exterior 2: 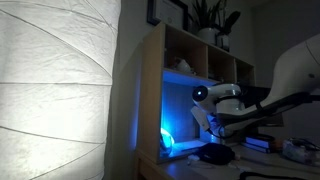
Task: Put the band aid box on the black bag and take out some bandaids
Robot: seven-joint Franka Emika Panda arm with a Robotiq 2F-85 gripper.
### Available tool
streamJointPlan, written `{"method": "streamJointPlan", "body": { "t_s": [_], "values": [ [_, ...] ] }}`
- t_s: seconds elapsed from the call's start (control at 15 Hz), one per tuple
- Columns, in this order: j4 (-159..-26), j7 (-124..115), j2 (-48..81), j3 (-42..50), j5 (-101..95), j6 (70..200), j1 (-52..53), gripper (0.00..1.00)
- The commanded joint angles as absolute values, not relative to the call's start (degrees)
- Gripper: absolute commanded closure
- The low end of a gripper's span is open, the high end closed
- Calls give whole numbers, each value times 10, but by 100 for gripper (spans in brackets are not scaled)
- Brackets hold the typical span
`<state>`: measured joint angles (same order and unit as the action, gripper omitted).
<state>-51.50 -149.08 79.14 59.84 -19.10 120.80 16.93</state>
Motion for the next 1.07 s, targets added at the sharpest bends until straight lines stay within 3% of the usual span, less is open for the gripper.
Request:
{"method": "streamJointPlan", "body": {
  "t_s": [0.0,0.4,0.47,0.53,0.67,1.0],
  "values": [
    [-532,-1491,814,658,-139,1220,193,51],
    [-559,-1491,810,646,-136,1221,202,6],
    [-561,-1491,810,648,-132,1223,203,16],
    [-567,-1491,807,642,-143,1221,204,41],
    [-573,-1491,807,640,-142,1224,206,42],
    [-592,-1437,774,590,-116,1255,195,82]
  ]
}}
